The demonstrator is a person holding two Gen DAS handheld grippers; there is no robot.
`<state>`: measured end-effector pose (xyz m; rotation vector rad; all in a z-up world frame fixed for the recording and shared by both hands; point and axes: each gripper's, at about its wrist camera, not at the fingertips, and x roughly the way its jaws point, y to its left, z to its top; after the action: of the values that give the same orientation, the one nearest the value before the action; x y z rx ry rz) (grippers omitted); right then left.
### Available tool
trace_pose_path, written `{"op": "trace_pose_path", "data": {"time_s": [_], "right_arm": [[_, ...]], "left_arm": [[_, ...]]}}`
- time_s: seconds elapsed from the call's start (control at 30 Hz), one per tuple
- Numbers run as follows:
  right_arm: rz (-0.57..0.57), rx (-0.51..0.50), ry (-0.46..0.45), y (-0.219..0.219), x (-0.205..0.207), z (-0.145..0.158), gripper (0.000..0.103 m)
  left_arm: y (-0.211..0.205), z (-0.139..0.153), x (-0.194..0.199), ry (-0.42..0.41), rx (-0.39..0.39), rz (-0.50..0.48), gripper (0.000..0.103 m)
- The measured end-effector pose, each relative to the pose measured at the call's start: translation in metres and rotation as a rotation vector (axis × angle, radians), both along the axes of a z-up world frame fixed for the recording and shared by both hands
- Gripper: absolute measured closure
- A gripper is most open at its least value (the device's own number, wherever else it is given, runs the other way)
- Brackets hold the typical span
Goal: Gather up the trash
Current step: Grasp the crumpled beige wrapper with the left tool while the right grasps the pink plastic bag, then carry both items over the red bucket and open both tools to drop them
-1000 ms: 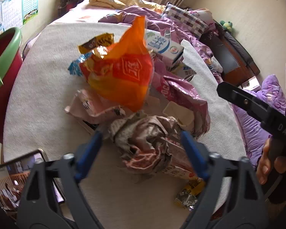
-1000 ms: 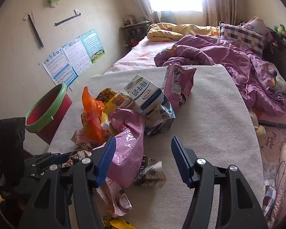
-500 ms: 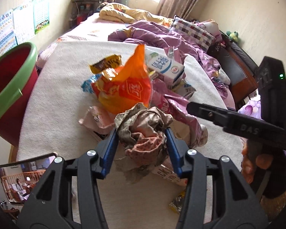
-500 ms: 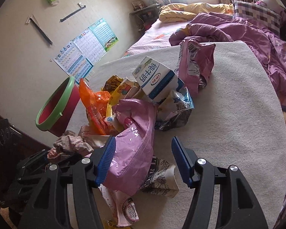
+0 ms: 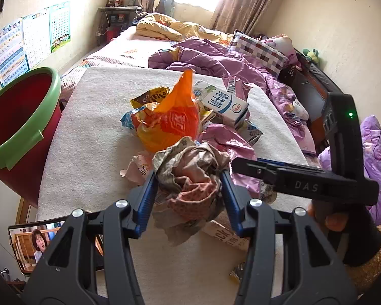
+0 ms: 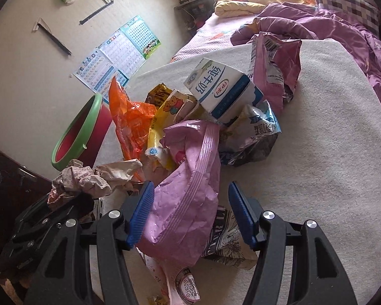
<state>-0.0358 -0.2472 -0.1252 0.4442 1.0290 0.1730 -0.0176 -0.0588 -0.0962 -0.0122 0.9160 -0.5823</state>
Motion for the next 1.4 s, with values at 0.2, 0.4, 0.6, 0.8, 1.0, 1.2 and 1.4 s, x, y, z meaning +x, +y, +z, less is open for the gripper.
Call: {"op": "trace_pose_path", "data": {"time_s": [0.2, 0.4, 0.6, 0.8, 1.0, 1.2, 1.4], "right_arm": [[0.016, -0.011, -0.026, 0.008, -0.001, 0.007, 0.074], [-0.041, -0.026, -0.116, 0.012, -0.013, 0.031, 0.074], [-0.094, -0.085, -0.215, 0.022, -0.021, 0.058, 0.074], [-0.132, -0.125, -0.268, 0.040, -0.014, 0.079, 0.074], [-0.143, -0.156, -0.305, 0.060, -0.009, 0.094, 0.073], [-0.143, -0.170, -0.335, 0.086, 0.000, 0.105, 0.073], [-0.125, -0.163, -0.342, 0.115, 0.010, 0.105, 0.072]], "left_arm": [[0.007, 0.003, 0.004, -0.004, -0.010, -0.006, 0.055], [0.015, 0.007, 0.009, -0.020, -0.020, -0.021, 0.055], [0.018, 0.014, 0.012, -0.037, -0.043, -0.077, 0.055], [0.034, 0.022, 0.017, -0.063, -0.063, -0.107, 0.055], [0.064, 0.033, 0.029, -0.122, -0.039, -0.069, 0.055], [0.110, 0.045, 0.050, -0.175, -0.018, 0.019, 0.055], [0.145, 0.046, 0.065, -0.189, 0.000, 0.071, 0.055]]}}
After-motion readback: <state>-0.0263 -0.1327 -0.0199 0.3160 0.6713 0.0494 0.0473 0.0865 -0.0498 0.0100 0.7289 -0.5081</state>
